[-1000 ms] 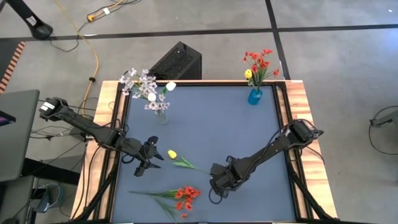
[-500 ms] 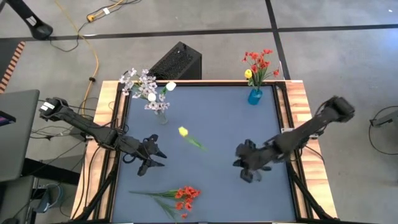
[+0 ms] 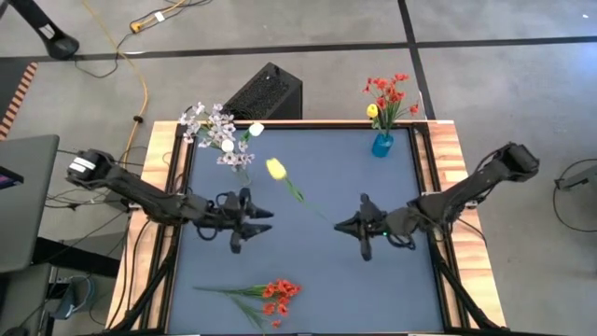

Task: Sort flowers into vase by color
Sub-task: Put the yellow tulip flower into the blue vase

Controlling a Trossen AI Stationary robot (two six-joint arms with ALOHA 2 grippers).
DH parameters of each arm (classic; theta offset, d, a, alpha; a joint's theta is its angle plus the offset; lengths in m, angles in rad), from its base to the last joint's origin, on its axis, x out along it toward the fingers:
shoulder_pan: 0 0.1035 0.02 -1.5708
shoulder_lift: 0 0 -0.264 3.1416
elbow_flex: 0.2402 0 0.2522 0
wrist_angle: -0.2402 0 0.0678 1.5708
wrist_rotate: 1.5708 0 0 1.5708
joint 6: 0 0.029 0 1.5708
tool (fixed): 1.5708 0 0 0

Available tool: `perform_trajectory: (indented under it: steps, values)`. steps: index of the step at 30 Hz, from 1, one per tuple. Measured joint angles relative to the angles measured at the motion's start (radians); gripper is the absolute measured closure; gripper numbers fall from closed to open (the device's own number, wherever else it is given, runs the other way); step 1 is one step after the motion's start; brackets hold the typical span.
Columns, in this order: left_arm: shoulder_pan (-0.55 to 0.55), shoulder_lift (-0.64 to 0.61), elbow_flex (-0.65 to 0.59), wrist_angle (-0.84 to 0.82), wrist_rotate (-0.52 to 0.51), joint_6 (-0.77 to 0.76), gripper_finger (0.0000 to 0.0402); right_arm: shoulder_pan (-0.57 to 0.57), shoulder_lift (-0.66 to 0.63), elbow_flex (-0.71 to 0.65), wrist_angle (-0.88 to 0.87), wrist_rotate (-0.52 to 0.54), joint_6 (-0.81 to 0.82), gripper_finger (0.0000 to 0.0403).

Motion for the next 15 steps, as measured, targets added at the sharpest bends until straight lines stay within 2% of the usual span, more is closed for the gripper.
perform_trajectory:
  steps: [4,9,13,15]
  values:
    - [0.03,0.122,0.087,0.041,0.045,-0.006,0.0233,-0.051,0.081,0.0,0.17,-0.031,-0.095,0.0382]
    - [0.046,0.24,0.214,0.045,0.112,0.067,0.0233,-0.104,0.164,0.001,0.297,-0.145,-0.107,0.0382]
    - [0.08,0.255,0.248,0.041,0.183,0.096,0.0233,-0.11,0.214,0.001,0.356,-0.162,-0.108,0.0382]
    - [0.09,0.255,0.251,0.04,0.172,0.094,0.0233,-0.11,0.24,0.001,0.391,-0.165,-0.118,0.0382]
